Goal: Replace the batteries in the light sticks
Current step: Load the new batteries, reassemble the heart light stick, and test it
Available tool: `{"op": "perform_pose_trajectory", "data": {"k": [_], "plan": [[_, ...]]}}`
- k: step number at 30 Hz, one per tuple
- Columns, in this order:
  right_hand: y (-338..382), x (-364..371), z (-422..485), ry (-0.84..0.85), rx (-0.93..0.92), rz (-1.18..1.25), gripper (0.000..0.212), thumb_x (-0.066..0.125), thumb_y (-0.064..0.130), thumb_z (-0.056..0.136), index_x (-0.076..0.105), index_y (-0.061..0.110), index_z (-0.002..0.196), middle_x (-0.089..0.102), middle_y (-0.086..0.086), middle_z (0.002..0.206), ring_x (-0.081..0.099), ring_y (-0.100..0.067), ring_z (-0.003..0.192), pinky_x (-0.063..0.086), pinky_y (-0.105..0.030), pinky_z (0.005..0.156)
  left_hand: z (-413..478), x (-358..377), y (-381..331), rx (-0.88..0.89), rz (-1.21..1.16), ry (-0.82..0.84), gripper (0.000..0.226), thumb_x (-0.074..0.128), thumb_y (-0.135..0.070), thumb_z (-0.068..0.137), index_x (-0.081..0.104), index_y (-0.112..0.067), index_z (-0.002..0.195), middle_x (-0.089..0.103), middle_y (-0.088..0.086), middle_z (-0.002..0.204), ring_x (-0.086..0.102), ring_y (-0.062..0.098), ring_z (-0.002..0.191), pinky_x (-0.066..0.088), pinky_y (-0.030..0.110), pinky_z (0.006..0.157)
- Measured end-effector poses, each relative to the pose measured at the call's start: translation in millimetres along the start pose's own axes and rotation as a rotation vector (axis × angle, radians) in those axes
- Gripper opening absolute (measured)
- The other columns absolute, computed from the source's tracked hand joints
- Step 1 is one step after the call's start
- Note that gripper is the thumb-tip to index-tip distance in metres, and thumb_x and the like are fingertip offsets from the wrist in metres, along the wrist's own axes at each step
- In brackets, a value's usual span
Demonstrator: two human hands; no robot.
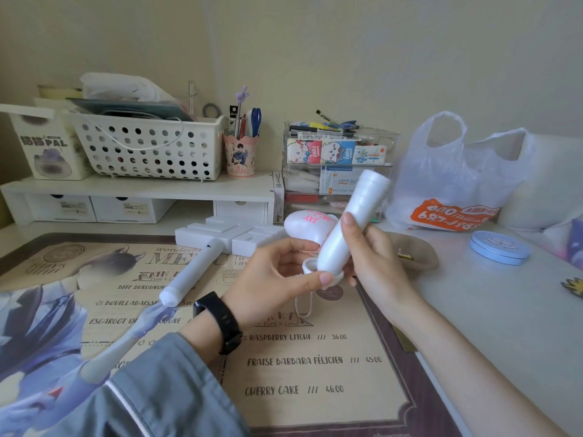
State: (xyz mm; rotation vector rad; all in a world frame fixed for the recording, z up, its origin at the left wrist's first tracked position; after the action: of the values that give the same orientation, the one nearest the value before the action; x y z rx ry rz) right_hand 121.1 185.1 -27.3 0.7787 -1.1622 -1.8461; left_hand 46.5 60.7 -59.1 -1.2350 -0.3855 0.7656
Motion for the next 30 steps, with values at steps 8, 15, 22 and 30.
{"op": "perform_pose_trajectory", "data": {"k": [8, 15, 22, 30], "plan": [[-21, 10, -1, 0.204, 0.125, 0.024, 0.032, 0.060, 0.043, 0.088, 0.068, 0.014, 0.099, 0.070, -0.007, 0.086, 0.062, -0.012, 0.068, 0.041, -0.021, 0.053, 0, 10, -2, -0.074, -0.295, -0.009, 0.050, 0.067, -0.030, 0.082, 0.050, -0.002, 0.120, 0.072, 0.017, 0.094, 0.071, 0.030, 0.080, 0.059, 0.038, 0.065], [-22, 14, -3, 0.270, 0.198, 0.172, 0.035, 0.054, 0.049, 0.089, 0.069, 0.017, 0.095, 0.067, -0.020, 0.080, 0.053, -0.029, 0.063, 0.030, -0.036, 0.062, -3, 18, 7, -0.276, -0.174, 0.030, 0.051, 0.033, -0.056, 0.095, 0.056, -0.015, 0.116, 0.054, 0.003, 0.058, 0.044, 0.017, 0.042, 0.023, 0.021, 0.041], [-25, 32, 0, 0.345, 0.168, 0.018, 0.047, 0.037, 0.048, 0.099, 0.054, 0.004, 0.105, 0.065, -0.013, 0.063, 0.055, -0.027, 0.045, 0.043, -0.026, 0.050, 1, 17, 18, -0.362, -0.291, -0.044, 0.061, 0.040, -0.066, 0.088, 0.067, -0.011, 0.092, 0.059, 0.023, 0.077, 0.047, 0.023, 0.048, 0.035, 0.029, 0.051], [-28, 1, 61, -0.142, 0.014, -0.597, 0.034, 0.050, 0.035, 0.096, 0.055, 0.015, 0.123, 0.059, -0.004, 0.119, 0.054, -0.019, 0.110, 0.045, -0.032, 0.090, 7, -13, 13, -0.345, -0.350, -0.236, 0.062, 0.022, -0.052, 0.098, 0.053, -0.002, 0.119, 0.060, -0.007, 0.047, 0.031, 0.008, 0.024, 0.021, 0.008, 0.032]]}}
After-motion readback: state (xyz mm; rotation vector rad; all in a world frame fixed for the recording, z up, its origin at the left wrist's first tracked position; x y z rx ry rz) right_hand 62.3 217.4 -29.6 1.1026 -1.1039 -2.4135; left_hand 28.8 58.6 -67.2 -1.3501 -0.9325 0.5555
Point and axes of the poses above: each hand's wrist, its own z-axis towards the middle knuckle, its own x-axis out of the palm, y = z × x, the point moved 4 cm from there along z, towards the middle knuckle
